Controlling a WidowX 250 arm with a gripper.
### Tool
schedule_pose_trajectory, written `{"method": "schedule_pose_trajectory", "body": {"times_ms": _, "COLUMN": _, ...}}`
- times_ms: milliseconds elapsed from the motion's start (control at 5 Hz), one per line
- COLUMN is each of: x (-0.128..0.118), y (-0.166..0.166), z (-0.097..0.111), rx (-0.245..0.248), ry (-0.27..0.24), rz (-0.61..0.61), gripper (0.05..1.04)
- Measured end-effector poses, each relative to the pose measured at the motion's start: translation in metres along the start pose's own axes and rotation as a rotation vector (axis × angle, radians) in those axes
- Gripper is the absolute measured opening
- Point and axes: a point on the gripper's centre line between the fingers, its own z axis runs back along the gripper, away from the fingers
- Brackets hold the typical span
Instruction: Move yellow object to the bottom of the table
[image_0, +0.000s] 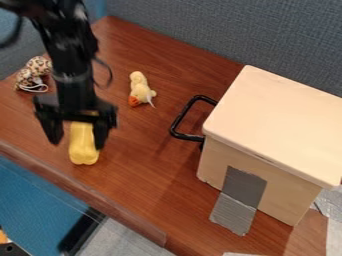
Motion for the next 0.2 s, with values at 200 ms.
{"method": "schedule_pose_trajectory", "body": {"times_ms": 200, "x": 0.0028, "y": 0.0009, "z": 0.0211, "rx": -0.025, "ry": -0.036, "rz": 0.000, "gripper": 1.000}}
